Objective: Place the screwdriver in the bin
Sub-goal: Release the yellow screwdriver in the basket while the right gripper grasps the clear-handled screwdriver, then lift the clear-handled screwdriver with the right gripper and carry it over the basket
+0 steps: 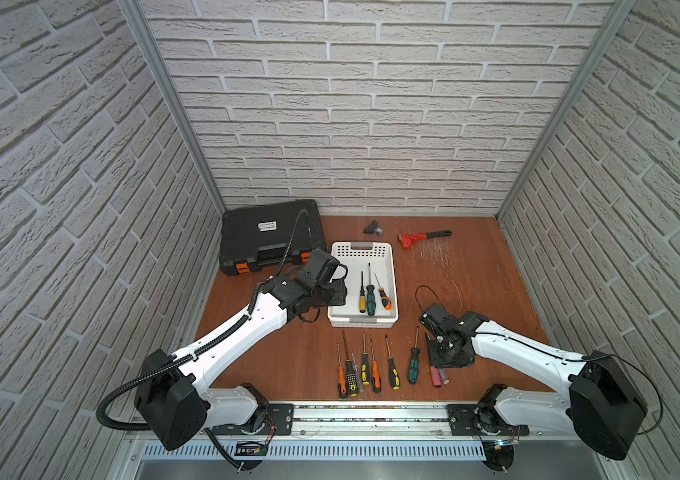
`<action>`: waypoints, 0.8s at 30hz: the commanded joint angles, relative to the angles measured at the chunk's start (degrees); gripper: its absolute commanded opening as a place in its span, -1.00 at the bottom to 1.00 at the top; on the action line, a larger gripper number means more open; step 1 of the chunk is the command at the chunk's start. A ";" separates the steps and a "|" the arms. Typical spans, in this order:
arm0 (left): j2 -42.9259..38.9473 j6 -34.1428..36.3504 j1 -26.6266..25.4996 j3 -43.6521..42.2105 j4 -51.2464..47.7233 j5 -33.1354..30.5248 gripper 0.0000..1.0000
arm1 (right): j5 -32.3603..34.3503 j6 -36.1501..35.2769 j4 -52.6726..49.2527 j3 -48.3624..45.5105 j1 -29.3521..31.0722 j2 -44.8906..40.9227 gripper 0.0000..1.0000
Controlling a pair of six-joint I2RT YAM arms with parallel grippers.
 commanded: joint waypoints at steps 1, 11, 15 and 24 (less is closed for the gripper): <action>-1.14 -0.24 0.59 -1.13 1.83 -0.63 -0.01 | 1.56 0.54 0.40 0.61 0.06 0.45 -0.33; -1.28 -0.33 1.23 -1.86 2.41 -0.04 0.00 | -0.45 -0.74 3.06 1.71 -1.07 5.61 -0.36; -2.03 -0.24 1.97 -2.12 2.12 -0.02 -0.01 | -2.62 -0.73 5.09 1.43 -1.59 7.56 -0.43; -3.25 -0.07 4.29 -2.91 1.94 0.09 -0.01 | -3.51 -1.93 4.53 1.31 -3.99 7.32 -0.77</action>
